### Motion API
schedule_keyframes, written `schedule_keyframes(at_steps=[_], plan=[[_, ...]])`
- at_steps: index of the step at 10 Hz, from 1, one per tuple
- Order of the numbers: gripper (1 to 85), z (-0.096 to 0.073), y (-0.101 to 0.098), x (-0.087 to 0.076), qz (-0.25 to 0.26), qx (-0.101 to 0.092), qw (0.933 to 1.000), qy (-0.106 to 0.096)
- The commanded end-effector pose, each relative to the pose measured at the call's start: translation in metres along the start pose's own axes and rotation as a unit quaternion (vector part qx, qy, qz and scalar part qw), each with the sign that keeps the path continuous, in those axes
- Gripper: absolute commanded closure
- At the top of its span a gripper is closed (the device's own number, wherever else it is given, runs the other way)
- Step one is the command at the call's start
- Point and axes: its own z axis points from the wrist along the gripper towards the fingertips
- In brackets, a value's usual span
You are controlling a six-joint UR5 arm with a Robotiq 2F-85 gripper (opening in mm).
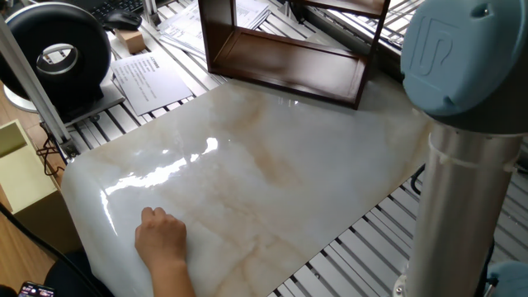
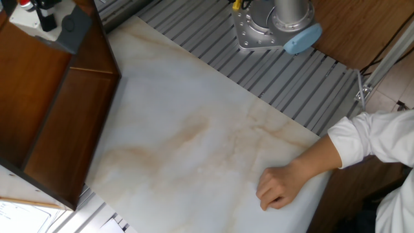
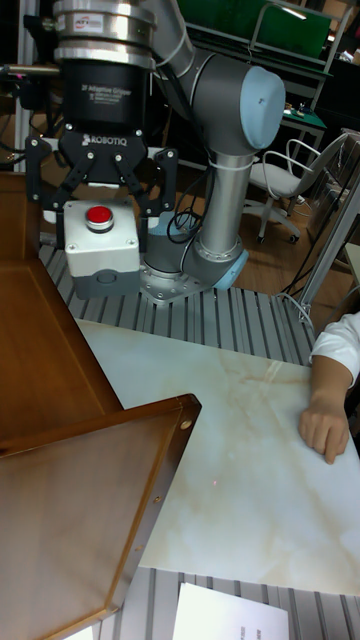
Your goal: Take the object down from the shelf
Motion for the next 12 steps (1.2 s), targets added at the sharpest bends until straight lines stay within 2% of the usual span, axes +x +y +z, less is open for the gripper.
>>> schedule_keyframes(at_steps=[1, 3, 4, 5, 7, 8, 10, 12], plan=[[84.7, -0.006, 0.009, 0.017, 0.044, -0.002, 0.9989, 0.019], [84.7, -0.01, 0.011, 0.023, 0.061, -0.006, 0.9978, 0.026], [84.7, 0.001, 0.001, 0.023, 0.048, 0.014, 0.9984, 0.028], [84.7, 0.009, 0.01, 0.023, 0.049, -0.003, 0.9985, 0.025], [84.7, 0.027, 0.019, 0.036, 0.04, -0.001, 0.9991, 0.017], [84.7, 0.033, 0.023, 0.043, 0.034, 0.009, 0.9993, 0.015], [84.7, 0.034, 0.014, 0.044, 0.009, 0.034, 0.9992, 0.022], [84.7, 0.023, 0.004, 0.046, -0.013, 0.032, 0.9986, 0.04]])
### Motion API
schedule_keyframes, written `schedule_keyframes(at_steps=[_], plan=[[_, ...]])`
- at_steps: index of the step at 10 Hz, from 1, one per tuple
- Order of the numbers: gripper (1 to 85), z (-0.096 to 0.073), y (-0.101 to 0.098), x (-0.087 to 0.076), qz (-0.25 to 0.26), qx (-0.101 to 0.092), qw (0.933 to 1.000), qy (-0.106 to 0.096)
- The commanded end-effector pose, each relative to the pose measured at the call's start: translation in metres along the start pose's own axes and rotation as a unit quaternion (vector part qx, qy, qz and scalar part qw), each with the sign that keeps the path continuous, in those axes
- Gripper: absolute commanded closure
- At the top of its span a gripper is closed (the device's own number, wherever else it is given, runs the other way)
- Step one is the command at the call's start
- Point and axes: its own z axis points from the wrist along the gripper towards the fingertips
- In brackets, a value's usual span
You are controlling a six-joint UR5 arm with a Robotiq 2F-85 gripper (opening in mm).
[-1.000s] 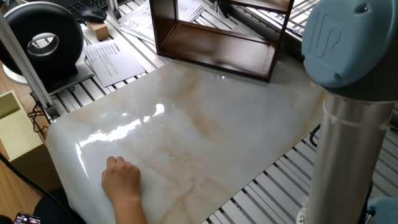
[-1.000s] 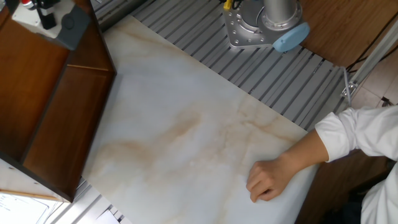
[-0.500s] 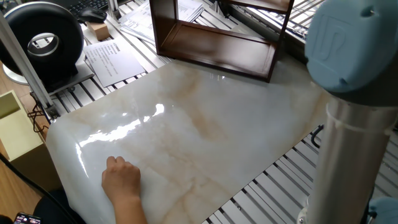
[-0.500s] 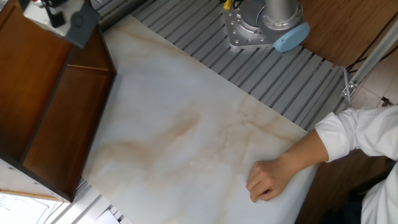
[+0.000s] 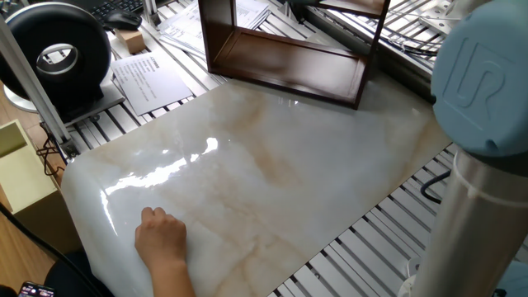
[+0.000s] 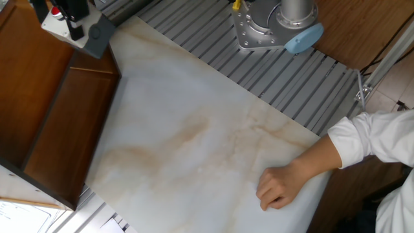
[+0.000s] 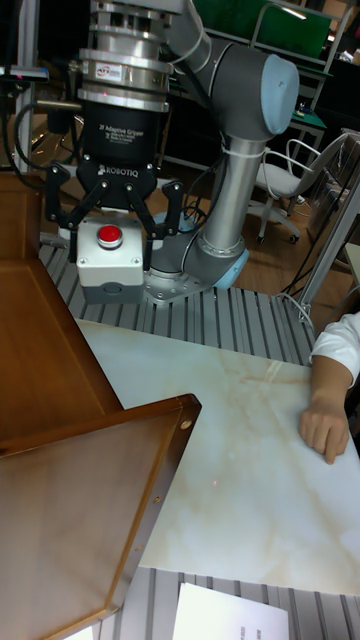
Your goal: Take the object down from the shelf
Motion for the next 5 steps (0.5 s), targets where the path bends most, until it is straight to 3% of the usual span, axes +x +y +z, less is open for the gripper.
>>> schedule_keyframes(at_steps=[1, 4, 5], plan=[[84.7, -0.006, -0.004, 0.007, -0.03, 0.0, 0.9995, 0.014], [84.7, -0.015, 0.025, 0.022, -0.025, -0.039, 0.9986, 0.026], [84.7, -0.014, 0.017, 0.023, -0.019, -0.024, 0.9992, 0.025]])
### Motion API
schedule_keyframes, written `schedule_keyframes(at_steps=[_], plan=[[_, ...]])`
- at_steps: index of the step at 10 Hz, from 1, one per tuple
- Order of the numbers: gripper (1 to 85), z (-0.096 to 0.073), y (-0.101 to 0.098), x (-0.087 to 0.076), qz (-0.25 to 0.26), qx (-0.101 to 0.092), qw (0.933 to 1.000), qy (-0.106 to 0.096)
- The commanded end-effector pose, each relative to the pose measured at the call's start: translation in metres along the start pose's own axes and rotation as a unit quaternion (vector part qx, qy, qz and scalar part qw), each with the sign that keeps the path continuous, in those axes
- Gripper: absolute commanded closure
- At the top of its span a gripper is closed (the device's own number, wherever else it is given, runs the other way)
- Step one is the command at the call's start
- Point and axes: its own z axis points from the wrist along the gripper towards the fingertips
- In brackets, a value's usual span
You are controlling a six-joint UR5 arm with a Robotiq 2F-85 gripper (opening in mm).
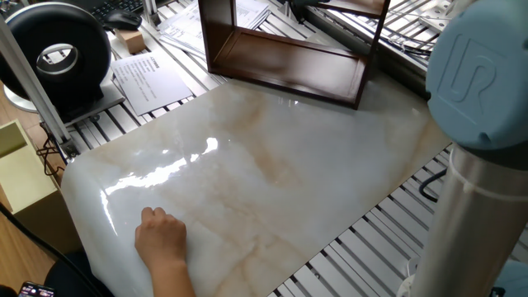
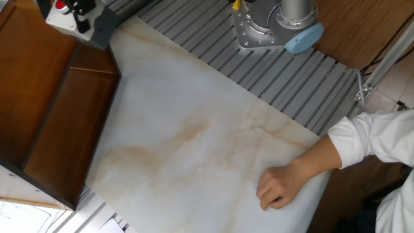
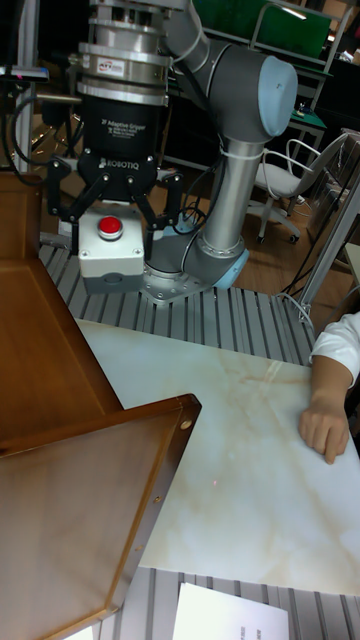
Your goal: Take the object down from the shelf
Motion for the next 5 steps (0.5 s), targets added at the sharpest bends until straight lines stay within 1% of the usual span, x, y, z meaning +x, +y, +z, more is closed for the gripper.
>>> schedule_keyframes(at_steps=[1, 2, 3, 4, 5], plan=[[84.7, -0.005, -0.001, 0.008, 0.002, 0.01, 0.9999, 0.006], [84.7, -0.005, -0.006, 0.013, -0.008, 0.019, 0.9997, 0.017], [84.7, -0.005, 0.006, 0.019, -0.024, -0.004, 0.9994, 0.026], [84.7, -0.005, 0.01, 0.023, -0.037, -0.012, 0.9987, 0.033], [84.7, -0.006, 0.009, 0.026, -0.056, -0.012, 0.9976, 0.04]])
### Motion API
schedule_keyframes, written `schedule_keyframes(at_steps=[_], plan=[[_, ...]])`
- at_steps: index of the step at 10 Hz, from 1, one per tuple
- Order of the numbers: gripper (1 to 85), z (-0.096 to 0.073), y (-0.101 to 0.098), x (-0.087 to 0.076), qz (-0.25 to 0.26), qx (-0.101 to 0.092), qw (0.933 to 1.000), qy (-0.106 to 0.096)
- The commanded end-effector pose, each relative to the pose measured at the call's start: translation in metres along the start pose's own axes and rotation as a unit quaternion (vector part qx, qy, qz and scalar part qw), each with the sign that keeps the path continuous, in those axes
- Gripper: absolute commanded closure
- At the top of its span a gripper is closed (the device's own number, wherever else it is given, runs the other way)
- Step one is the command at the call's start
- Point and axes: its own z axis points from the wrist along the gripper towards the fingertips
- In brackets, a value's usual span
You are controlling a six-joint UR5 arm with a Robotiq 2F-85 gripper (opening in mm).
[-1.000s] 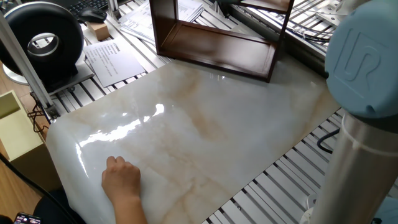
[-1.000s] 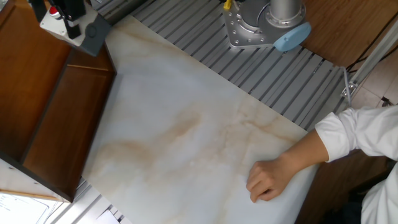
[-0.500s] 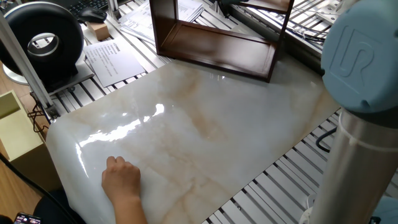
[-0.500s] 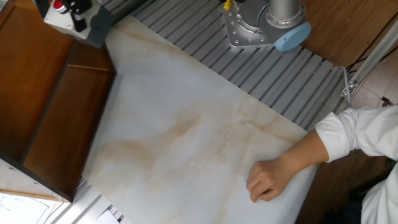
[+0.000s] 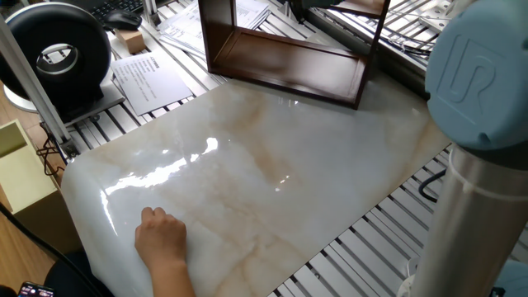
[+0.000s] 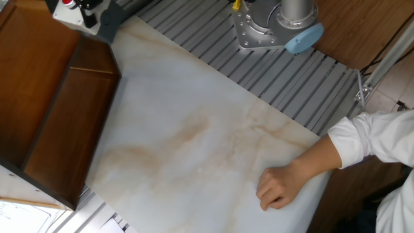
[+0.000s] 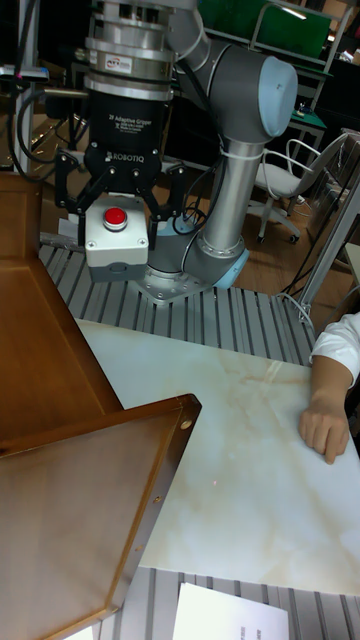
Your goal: Take the object down from the shelf
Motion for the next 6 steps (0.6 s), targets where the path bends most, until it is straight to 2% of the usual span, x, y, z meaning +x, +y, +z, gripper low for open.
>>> schedule_keyframes(at_steps=[1, 2, 3, 5, 6], plan=[[84.7, -0.002, 0.007, 0.009, -0.055, -0.012, 0.9983, 0.014], [84.7, -0.002, 0.005, 0.008, -0.071, -0.008, 0.9974, 0.013], [84.7, -0.002, 0.012, 0.007, -0.068, -0.022, 0.9974, 0.01], [84.7, -0.003, 0.023, -0.009, -0.066, -0.041, 0.9967, -0.022], [84.7, 0.006, 0.034, -0.023, -0.063, -0.049, 0.9959, -0.044]])
